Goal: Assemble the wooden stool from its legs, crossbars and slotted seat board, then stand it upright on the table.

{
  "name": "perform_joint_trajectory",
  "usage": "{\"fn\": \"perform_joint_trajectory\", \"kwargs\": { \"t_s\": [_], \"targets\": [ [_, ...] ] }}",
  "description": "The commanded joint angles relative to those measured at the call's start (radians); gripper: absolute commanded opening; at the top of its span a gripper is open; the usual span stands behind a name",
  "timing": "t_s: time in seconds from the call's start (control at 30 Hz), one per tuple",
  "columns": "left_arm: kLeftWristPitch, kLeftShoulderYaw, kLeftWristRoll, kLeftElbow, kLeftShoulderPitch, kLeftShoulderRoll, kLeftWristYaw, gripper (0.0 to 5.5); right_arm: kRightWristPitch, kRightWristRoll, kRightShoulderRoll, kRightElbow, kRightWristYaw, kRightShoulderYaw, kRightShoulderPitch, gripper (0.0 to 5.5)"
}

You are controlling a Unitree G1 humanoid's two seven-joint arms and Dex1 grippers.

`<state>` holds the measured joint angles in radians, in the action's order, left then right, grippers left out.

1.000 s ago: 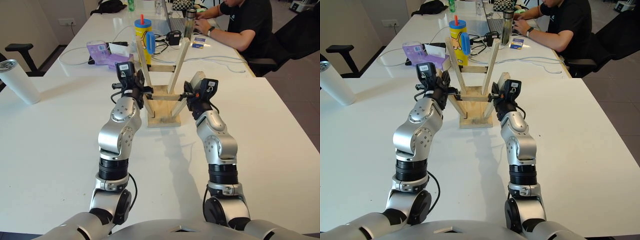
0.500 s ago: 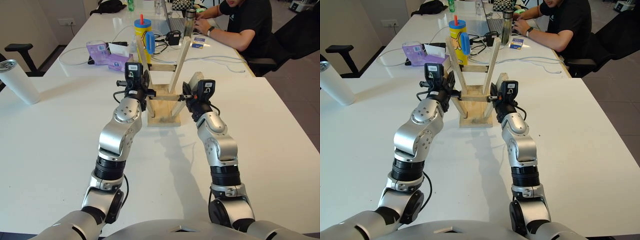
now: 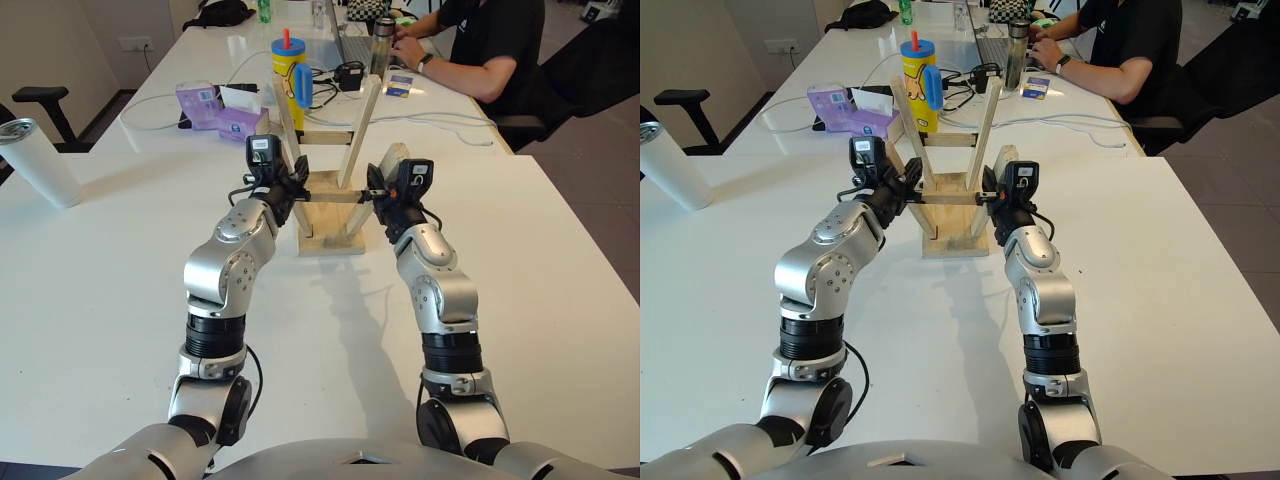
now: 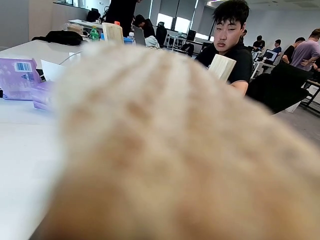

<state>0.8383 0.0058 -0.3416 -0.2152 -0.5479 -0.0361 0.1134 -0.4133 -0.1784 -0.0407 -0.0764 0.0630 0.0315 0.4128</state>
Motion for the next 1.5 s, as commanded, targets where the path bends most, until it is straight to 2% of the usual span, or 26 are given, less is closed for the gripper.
{"fn": "perform_joint_trajectory", "kwargs": {
  "t_s": [0.03, 0.33, 0.47, 0.6, 0.83, 1.17, 1.5],
  "targets": [
    [0.138, -0.035, -0.026, 0.081, 0.049, -0.041, -0.029, 2.33, 0.015, -0.064, -0.055, -0.048, 0.069, -0.059, 0.102, 1.12],
    [0.020, -0.021, 0.003, 0.034, 0.036, -0.043, -0.032, 2.33, 0.014, -0.061, -0.053, -0.045, 0.064, -0.053, 0.106, 1.12],
    [0.002, -0.024, -0.009, 0.013, 0.049, -0.046, -0.059, 2.97, 0.019, -0.061, -0.053, -0.044, 0.057, -0.043, 0.110, 1.12],
    [-0.055, 0.016, -0.021, -0.016, 0.031, -0.072, -0.055, 2.97, 0.029, -0.056, -0.051, -0.040, 0.049, -0.033, 0.118, 1.12],
    [-0.115, 0.054, 0.013, -0.066, 0.009, -0.036, -0.040, 2.97, 0.045, -0.041, -0.047, -0.032, 0.034, -0.017, 0.132, 1.12],
    [-0.082, -0.012, 0.061, -0.037, 0.118, 0.015, -0.069, 2.97, 0.032, -0.024, -0.042, -0.007, 0.025, -0.007, 0.126, 1.12],
    [-0.112, -0.004, 0.075, -0.110, 0.186, 0.038, -0.080, 2.97, 0.062, 0.003, -0.031, 0.003, 0.028, -0.023, 0.077, 1.12]
  ]
}}
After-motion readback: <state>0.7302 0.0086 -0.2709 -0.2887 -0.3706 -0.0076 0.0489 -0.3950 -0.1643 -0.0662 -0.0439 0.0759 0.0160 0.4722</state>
